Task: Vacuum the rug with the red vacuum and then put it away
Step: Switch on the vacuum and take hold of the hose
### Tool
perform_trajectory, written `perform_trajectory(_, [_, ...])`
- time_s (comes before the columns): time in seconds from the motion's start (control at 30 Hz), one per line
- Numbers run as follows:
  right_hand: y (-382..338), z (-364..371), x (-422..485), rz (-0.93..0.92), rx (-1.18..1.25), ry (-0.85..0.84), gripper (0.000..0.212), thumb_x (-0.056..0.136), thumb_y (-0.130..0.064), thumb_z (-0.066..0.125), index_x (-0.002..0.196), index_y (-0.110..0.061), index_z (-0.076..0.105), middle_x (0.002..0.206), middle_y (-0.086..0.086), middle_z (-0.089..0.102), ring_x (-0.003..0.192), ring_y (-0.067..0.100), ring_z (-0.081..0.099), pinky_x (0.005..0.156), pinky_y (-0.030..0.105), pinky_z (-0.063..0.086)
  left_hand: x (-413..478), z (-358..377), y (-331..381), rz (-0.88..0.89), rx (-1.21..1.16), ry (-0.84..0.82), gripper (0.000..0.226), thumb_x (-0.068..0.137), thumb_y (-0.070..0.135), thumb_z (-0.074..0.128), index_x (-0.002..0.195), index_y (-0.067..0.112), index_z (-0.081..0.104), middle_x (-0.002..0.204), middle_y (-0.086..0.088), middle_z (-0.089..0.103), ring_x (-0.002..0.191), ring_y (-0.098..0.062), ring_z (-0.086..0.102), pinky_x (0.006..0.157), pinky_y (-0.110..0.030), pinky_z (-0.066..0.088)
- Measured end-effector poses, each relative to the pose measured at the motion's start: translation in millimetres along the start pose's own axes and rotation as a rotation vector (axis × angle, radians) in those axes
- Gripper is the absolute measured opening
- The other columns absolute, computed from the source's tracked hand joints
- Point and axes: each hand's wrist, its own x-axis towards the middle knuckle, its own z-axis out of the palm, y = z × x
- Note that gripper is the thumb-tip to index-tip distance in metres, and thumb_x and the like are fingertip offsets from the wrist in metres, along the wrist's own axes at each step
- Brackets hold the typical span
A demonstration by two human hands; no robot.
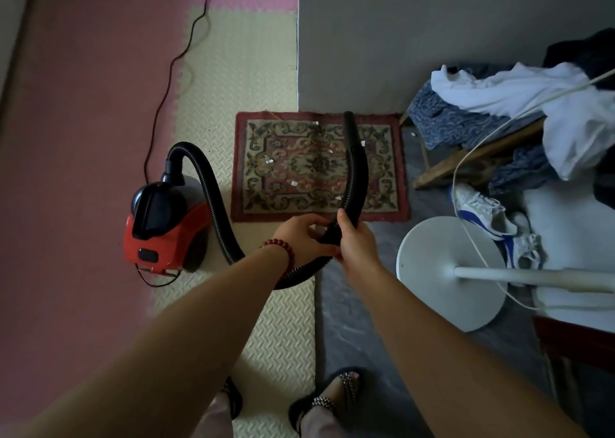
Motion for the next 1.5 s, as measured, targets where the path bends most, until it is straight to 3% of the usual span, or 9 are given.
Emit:
perform_trajectory(0.23, [58, 35, 71, 0.042, 0.044, 0.072, 0.048, 0.090, -0.049, 0.054, 0.121, -0.013, 0.057, 0.115, 0.008, 0.064, 0.102, 0.029, 0.062, 0.093, 0.046, 0.050, 70, 25, -68, 0.027, 0.037, 0.019, 0.047, 0.071, 0.035, 0.078, 0.112, 0.027, 0.056, 0.084, 0.012, 0.062, 0.076, -0.005, 0.060, 0.066, -0.019, 0.047])
perform_trajectory(0.47, [113, 61, 149, -0.098, 0.003, 0.136, 0.046, 0.090, -0.049, 0.054, 0.112, -0.009, 0.061, 0.096, 0.003, 0.062, 0.087, 0.022, 0.060, 0.076, 0.033, 0.047, 144, 51, -148, -0.006, -0.394, 0.005, 0.012, 0.083, 0.023, 0.070, 0.091, 0.021, 0.062, 0.090, 0.000, 0.067, 0.083, -0.015, 0.066, 0.080, -0.032, 0.057])
perform_trajectory(0.57, [131, 74, 177, -0.141, 0.011, 0.165, 0.051, 0.089, -0.051, 0.055, 0.112, -0.007, 0.061, 0.099, 0.004, 0.063, 0.093, 0.024, 0.061, 0.079, 0.034, 0.048, 173, 53, -171, 0.043, -0.364, 0.087, 0.012, 0.081, 0.023, 0.072, 0.088, 0.020, 0.063, 0.081, 0.004, 0.066, 0.080, -0.012, 0.065, 0.079, -0.032, 0.056])
perform_trajectory(0.8, [139, 80, 239, -0.221, 0.073, 0.153, 0.053, 0.086, -0.052, 0.057, 0.108, -0.005, 0.065, 0.105, 0.008, 0.069, 0.089, 0.025, 0.064, 0.065, 0.030, 0.046, 226, 46, -188, 0.153, -0.314, 0.076, 0.025, 0.079, 0.023, 0.074, 0.097, 0.013, 0.059, 0.082, 0.002, 0.064, 0.065, -0.005, 0.065, 0.070, -0.027, 0.055])
perform_trajectory(0.97, [136, 82, 259, -0.211, 0.064, 0.084, 0.057, 0.086, -0.050, 0.057, 0.124, -0.007, 0.057, 0.120, 0.008, 0.061, 0.104, 0.029, 0.060, 0.078, 0.032, 0.047, 250, 39, -183, 0.254, -0.237, 0.056, 0.014, 0.083, 0.018, 0.070, 0.090, 0.013, 0.059, 0.086, -0.007, 0.062, 0.066, -0.015, 0.058, 0.051, -0.018, 0.051])
perform_trajectory(1.07, [132, 86, 254, -0.209, 0.043, 0.060, 0.061, 0.086, -0.051, 0.058, 0.127, -0.006, 0.054, 0.124, 0.010, 0.059, 0.108, 0.029, 0.059, 0.080, 0.032, 0.046, 253, 40, -182, 0.271, 0.006, 0.133, 0.018, 0.085, 0.023, 0.068, 0.099, 0.015, 0.061, 0.091, -0.006, 0.063, 0.069, -0.014, 0.058, 0.058, -0.020, 0.050])
perform_trajectory(1.2, [141, 86, 244, -0.158, 0.064, 0.037, 0.059, 0.087, -0.048, 0.059, 0.127, -0.005, 0.054, 0.125, 0.010, 0.059, 0.108, 0.029, 0.059, 0.076, 0.032, 0.046, 245, 47, -181, 0.254, -0.038, 0.065, 0.017, 0.087, 0.019, 0.066, 0.101, 0.012, 0.062, 0.087, -0.006, 0.062, 0.065, -0.012, 0.059, 0.051, -0.019, 0.048])
perform_trajectory(1.37, [148, 99, 241, -0.146, 0.144, 0.024, 0.059, 0.086, -0.046, 0.059, 0.127, -0.004, 0.053, 0.125, 0.014, 0.059, 0.110, 0.032, 0.058, 0.092, 0.039, 0.049, 245, 49, -202, 0.254, -0.177, 0.112, 0.019, 0.084, 0.016, 0.068, 0.101, 0.007, 0.062, 0.079, -0.004, 0.064, 0.053, -0.008, 0.059, 0.050, -0.020, 0.049])
perform_trajectory(1.5, [148, 107, 238, -0.164, 0.144, -0.024, 0.054, 0.091, -0.046, 0.048, 0.128, -0.008, 0.054, 0.123, 0.011, 0.058, 0.107, 0.030, 0.057, 0.081, 0.033, 0.043, 230, 34, -227, 0.249, -0.133, 0.224, 0.013, 0.079, 0.018, 0.073, 0.086, 0.016, 0.062, 0.085, -0.005, 0.065, 0.071, -0.015, 0.064, 0.071, -0.027, 0.056])
